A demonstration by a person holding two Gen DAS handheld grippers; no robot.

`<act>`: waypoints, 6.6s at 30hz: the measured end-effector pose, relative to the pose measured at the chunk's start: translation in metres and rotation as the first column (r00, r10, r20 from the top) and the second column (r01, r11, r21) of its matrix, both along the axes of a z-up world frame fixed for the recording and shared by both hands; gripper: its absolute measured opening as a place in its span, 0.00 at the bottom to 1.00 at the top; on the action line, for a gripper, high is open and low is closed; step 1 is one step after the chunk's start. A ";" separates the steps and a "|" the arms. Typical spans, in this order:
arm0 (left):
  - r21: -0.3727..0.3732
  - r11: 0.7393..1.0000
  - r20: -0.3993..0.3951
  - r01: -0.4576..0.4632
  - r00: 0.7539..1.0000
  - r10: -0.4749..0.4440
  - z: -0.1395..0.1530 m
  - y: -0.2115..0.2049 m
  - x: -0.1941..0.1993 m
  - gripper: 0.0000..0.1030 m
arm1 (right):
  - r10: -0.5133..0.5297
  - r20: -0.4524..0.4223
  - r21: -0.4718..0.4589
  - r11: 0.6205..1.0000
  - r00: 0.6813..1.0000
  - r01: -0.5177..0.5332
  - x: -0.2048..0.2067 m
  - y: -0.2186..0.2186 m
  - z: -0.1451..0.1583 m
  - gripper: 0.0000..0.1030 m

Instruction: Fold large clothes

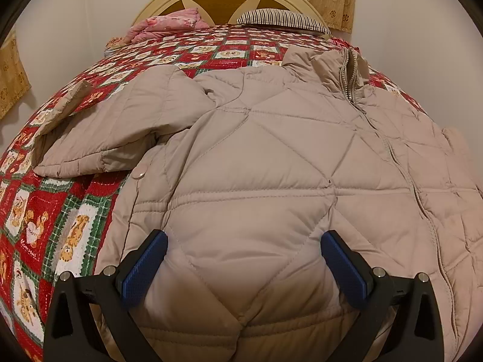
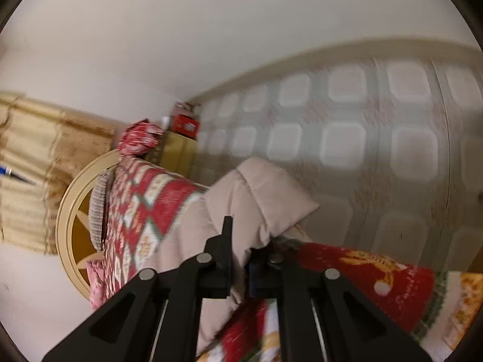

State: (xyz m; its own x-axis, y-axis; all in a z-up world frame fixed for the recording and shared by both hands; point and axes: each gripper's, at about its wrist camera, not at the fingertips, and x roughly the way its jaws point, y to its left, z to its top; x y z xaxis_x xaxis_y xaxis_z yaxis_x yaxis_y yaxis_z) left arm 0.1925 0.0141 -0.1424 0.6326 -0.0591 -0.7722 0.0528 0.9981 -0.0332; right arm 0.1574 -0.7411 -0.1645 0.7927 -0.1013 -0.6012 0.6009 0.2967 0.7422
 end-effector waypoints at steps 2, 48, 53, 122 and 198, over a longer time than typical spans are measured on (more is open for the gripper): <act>-0.001 1.000 0.000 -0.001 1.000 0.001 0.000 0.000 0.000 0.99 | 0.021 0.034 -0.069 0.997 0.999 -0.019 -0.003 0.011 0.027 0.10; -0.210 0.969 -0.001 -0.131 0.991 0.134 0.004 0.096 -0.027 0.99 | 0.942 0.047 -0.279 0.333 0.333 -0.901 0.138 0.664 0.074 0.81; -0.216 0.971 -0.007 -0.104 0.994 0.105 0.008 0.095 -0.026 0.99 | 0.935 -0.069 -0.468 0.277 0.347 -0.839 0.102 0.634 0.128 0.40; 0.045 0.998 0.000 0.037 0.999 -0.037 0.001 -0.003 0.121 0.99 | 0.584 -0.302 -0.473 0.594 0.753 -0.651 0.148 0.334 0.086 0.19; -0.102 0.994 0.477 0.049 0.879 0.006 0.153 0.090 0.062 0.09 | 0.671 -0.385 -0.502 0.424 0.634 -0.754 0.092 0.526 0.033 0.76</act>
State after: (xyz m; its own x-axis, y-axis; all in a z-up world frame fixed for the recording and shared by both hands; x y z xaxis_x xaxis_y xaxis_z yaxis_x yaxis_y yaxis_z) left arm 0.2544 0.1040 0.0108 0.9197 -0.1422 -0.3660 0.1108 0.9882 -0.1055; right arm 0.2491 -0.2153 -0.1316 0.6833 0.1233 -0.7196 0.0284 0.9804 0.1949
